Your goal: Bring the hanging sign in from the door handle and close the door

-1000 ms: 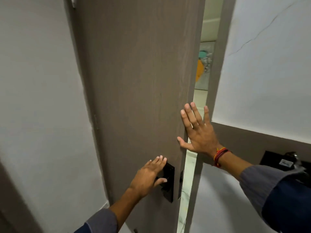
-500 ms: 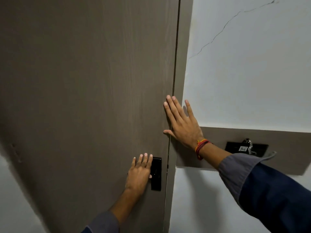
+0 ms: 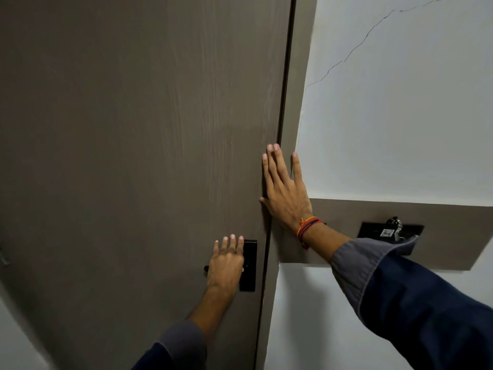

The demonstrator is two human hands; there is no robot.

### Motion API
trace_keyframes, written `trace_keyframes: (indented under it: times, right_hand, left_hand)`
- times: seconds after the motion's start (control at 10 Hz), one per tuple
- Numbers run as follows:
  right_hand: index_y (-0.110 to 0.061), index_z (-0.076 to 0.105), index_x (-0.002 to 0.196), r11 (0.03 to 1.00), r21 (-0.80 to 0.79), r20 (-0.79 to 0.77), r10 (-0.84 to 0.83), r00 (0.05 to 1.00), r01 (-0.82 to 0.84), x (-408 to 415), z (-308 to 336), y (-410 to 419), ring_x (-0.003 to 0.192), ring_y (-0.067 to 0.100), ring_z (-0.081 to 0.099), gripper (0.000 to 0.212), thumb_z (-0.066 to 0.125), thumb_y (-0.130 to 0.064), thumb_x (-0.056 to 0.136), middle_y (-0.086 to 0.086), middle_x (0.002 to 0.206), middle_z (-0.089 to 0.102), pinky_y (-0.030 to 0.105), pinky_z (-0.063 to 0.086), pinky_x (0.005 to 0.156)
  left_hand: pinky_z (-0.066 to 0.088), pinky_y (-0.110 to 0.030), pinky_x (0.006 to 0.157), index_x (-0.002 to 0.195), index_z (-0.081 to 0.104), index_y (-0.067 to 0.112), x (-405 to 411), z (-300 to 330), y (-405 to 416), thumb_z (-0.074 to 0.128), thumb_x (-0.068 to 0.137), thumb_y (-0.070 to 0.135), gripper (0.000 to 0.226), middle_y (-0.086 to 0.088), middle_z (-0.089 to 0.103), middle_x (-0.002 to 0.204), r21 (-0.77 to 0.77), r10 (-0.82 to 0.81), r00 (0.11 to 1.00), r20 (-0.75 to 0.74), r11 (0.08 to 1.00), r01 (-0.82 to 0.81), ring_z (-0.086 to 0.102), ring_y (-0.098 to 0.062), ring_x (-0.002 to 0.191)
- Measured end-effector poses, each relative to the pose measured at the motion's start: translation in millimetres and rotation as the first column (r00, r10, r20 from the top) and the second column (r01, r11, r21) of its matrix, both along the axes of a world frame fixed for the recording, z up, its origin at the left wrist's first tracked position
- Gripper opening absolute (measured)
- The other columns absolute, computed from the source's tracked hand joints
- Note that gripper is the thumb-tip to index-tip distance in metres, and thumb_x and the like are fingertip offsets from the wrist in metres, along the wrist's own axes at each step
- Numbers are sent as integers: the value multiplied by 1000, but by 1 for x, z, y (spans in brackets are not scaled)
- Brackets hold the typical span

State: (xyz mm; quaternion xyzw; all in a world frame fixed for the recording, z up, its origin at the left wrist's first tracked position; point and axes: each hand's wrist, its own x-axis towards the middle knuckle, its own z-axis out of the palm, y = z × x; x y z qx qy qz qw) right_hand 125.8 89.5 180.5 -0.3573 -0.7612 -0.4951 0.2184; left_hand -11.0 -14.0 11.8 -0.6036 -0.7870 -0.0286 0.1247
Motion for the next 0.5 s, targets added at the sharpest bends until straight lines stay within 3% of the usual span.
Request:
trace_keyframes:
  times: [0.3, 0.5]
  right_hand:
    - [5, 10, 164, 999, -23, 1, -38, 999, 38, -5, 0, 0, 163, 39, 8, 109, 56, -65, 93, 28, 173, 8, 64, 3, 127]
    - [5, 17, 163, 989, -125, -60, 66, 996, -73, 2, 10, -14, 163, 36, 7, 99, 56, -57, 96, 27, 173, 11, 64, 5, 128]
  left_hand:
    - [16, -52, 127, 160, 4, 7, -4, 3, 5, 61, 99, 34, 88, -21, 16, 168, -4, -9, 1000, -18, 1000, 9, 18, -38, 155]
    - [20, -51, 126, 160, 15, 9, -2, 19, -4, 66, 95, 31, 86, -18, 26, 166, 14, -31, 998, 45, 999, 31, 25, -35, 154]
